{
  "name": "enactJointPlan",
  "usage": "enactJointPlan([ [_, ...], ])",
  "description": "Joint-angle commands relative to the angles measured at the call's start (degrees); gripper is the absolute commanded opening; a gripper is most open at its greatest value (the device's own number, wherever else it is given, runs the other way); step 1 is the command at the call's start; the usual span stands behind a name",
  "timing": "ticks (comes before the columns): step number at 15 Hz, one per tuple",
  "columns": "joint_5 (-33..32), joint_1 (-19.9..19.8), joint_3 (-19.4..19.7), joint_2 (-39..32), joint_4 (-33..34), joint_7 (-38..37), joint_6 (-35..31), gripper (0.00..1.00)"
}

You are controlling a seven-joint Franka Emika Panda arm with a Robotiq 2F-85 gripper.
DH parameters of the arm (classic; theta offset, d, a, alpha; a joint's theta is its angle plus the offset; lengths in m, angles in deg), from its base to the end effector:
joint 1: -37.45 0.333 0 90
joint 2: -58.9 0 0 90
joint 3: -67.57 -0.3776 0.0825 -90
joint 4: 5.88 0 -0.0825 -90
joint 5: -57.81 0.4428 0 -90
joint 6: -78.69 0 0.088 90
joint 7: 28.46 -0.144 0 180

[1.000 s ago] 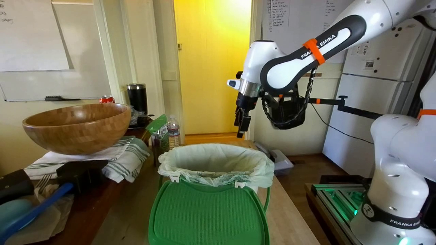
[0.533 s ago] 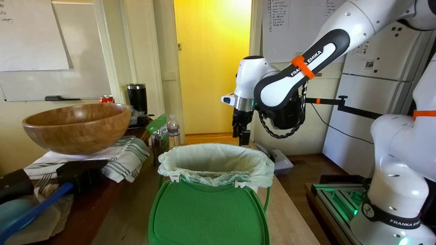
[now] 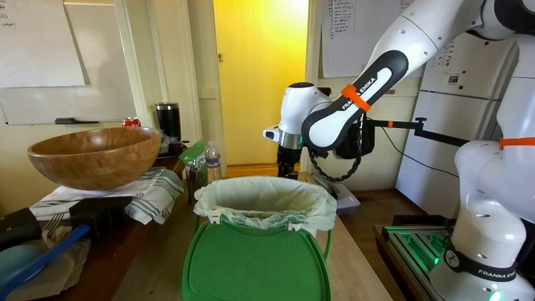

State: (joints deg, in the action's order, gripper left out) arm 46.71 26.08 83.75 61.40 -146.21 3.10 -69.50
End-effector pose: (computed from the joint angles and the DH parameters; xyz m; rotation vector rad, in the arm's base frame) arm 0.4760 -0.2482 0.3143 2.9397 0.3317 0.1551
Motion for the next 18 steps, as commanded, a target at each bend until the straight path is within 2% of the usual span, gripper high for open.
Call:
enactJointPlan([
  [1, 4.7, -0.2, -1.1, -4.0, 2.1, 0.2, -3.4, 1.00],
  [17, 6.6, -1.7, -4.4, -10.1, 5.1, 0.9, -0.4, 1.00],
  [18, 6.5, -1.7, -4.5, -10.3, 5.3, 0.9, -0.2, 0.89],
])
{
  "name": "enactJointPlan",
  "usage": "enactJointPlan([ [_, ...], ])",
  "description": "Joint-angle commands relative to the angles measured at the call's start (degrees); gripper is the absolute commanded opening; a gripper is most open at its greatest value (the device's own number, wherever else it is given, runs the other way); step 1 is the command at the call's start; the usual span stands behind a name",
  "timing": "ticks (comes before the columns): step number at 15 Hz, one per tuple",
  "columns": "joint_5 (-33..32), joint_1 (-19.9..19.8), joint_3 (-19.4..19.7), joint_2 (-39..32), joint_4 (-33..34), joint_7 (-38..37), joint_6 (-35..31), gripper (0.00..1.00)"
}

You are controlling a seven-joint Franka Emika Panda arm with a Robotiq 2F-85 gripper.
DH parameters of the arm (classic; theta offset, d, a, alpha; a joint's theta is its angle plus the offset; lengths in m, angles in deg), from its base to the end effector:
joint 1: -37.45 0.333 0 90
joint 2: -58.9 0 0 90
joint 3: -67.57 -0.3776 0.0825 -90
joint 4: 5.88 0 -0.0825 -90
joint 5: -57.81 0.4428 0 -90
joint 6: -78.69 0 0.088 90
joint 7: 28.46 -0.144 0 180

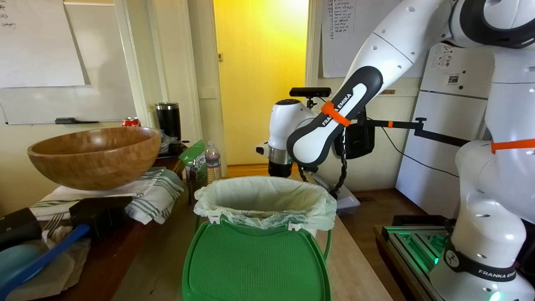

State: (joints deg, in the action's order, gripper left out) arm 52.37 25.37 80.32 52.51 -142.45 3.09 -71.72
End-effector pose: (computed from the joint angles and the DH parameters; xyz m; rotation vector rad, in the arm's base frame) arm 0.5105 -0.2366 0.2655 2.9944 0.3001 0.1204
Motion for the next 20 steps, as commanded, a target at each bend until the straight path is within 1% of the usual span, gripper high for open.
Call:
enactJointPlan([
  [1, 0.7, -1.1, -1.2, -1.6, 1.6, 0.8, 2.1, 0.78],
  [3, 0.7, -1.2, -1.4, -1.9, 1.7, 0.8, 2.2, 0.64],
  [4, 0.5, -1.3, -1.4, -1.9, 1.7, 0.6, 2.0, 0.79],
  [5, 0.2, -1.3, -1.4, -1.9, 1.8, 0.3, 2.0, 0.90],
  [7, -0.1, -1.3, -1.3, -1.6, 2.0, -0.3, 2.2, 0.98],
  [8, -0.1, -1.3, -1.3, -1.4, 2.0, -0.5, 2.3, 1.00],
  [9, -0.4, -1.2, -1.2, -1.2, 2.1, -0.8, 2.7, 1.00],
  [11, -3.2, -0.9, -0.6, -0.8, 2.3, -3.0, 3.5, 1.00],
  [12, -5.8, -0.7, -0.1, -0.8, 2.5, -4.9, 4.4, 1.00],
  [14, -9.9, -0.5, 0.4, -1.1, 3.3, -6.8, 7.6, 1.00],
  [16, -12.3, -0.4, 0.4, -1.3, 4.3, -7.9, 11.5, 1.00],
  [18, -12.6, -0.5, -0.1, -1.4, 4.8, -7.1, 13.8, 1.00],
  [20, -11.2, -0.7, -0.5, -1.7, 5.1, -6.3, 13.5, 1.00],
])
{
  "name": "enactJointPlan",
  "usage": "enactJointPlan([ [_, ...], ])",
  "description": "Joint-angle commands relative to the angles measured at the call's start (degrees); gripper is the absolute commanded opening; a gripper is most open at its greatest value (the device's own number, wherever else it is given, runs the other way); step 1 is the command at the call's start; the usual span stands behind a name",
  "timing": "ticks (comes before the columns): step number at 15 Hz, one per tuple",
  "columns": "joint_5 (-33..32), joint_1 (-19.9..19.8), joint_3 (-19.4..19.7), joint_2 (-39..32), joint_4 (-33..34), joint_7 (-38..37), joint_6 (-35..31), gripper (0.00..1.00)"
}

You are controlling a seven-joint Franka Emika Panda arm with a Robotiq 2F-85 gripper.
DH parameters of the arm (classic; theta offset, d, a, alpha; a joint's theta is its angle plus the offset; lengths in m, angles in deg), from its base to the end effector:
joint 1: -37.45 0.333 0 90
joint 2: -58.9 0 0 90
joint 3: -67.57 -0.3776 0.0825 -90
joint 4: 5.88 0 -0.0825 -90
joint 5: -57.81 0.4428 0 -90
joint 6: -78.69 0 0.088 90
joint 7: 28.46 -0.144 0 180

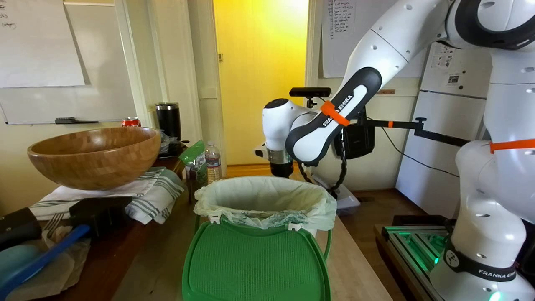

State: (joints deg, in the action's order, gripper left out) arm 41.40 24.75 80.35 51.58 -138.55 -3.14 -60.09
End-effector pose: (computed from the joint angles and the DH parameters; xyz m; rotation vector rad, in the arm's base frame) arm 0.5052 -0.2507 0.2678 2.9350 0.3193 -0.1640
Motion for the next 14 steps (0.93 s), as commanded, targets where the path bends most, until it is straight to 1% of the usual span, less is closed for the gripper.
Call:
enactJointPlan([
  [1, 0.0, -0.1, -0.6, -0.9, 1.3, 0.0, 1.6, 1.00],
  [2, 0.1, -0.1, -0.7, -1.1, 1.4, 0.0, 1.4, 0.97],
  [3, 0.1, -0.1, -0.8, -1.1, 1.5, 0.0, 1.3, 0.83],
  [4, 0.1, -0.1, -0.9, -1.1, 1.4, 0.1, 0.8, 0.91],
  [5, 0.2, -0.2, -1.0, -1.2, 1.4, 0.2, 0.7, 0.97],
  [6, 0.7, -0.2, -1.1, -1.3, 1.5, 0.4, 0.4, 0.96],
  [7, 1.8, -0.4, -1.3, -1.5, 1.4, 0.7, -0.7, 0.99],
  [9, 2.7, -0.5, -1.5, -1.7, 1.5, 0.8, -0.4, 1.00],
  [11, 3.1, -0.5, -1.5, -1.8, 1.6, 0.9, -0.2, 0.75],
  [12, 3.1, -0.5, -1.5, -1.8, 1.6, 0.9, -0.2, 0.71],
  [14, 3.2, -0.5, -1.5, -1.8, 1.7, 1.0, -0.2, 0.53],
])
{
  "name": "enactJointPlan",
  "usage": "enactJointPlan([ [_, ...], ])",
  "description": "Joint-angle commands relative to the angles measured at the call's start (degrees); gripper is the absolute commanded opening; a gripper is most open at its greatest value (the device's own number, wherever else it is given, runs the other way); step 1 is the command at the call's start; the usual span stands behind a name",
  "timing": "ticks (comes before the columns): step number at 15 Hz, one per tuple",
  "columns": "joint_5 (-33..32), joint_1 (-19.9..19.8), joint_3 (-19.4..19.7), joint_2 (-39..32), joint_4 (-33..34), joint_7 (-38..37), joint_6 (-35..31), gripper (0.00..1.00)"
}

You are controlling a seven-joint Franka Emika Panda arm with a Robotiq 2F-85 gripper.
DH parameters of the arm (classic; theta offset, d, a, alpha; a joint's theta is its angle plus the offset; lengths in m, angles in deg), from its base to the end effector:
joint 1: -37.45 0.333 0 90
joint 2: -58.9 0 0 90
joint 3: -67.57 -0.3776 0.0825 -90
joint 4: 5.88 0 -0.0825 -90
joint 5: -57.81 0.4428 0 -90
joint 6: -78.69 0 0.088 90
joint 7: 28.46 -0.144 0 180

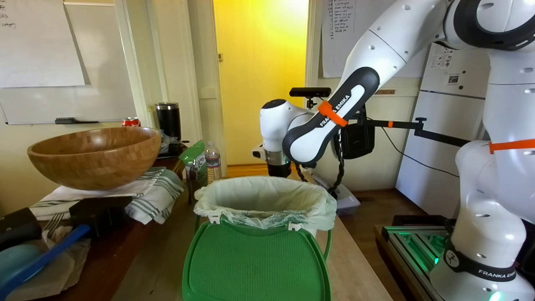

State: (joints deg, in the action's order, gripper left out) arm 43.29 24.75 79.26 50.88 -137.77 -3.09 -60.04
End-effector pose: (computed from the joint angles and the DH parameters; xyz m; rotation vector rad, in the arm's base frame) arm 0.5145 -0.2421 0.2664 2.9544 0.3135 -0.1485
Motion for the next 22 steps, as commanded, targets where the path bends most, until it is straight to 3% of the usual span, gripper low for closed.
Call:
enactJointPlan([
  [1, 1.3, -0.5, -0.4, -1.1, 1.0, 0.9, -0.2, 0.46],
  [4, 1.4, -0.5, -0.4, -0.9, 1.3, 0.9, -0.2, 0.28],
  [7, 2.3, -0.6, -0.5, 0.1, 1.5, 1.4, 0.0, 0.19],
  [9, 2.1, -0.6, -0.4, 1.4, 1.6, 1.5, 0.1, 0.20],
  [13, -0.4, -0.2, 0.0, 5.2, 1.5, 1.6, 0.1, 0.12],
  [22, -9.3, 0.0, 0.5, 15.2, 0.6, 1.8, 0.5, 0.05],
])
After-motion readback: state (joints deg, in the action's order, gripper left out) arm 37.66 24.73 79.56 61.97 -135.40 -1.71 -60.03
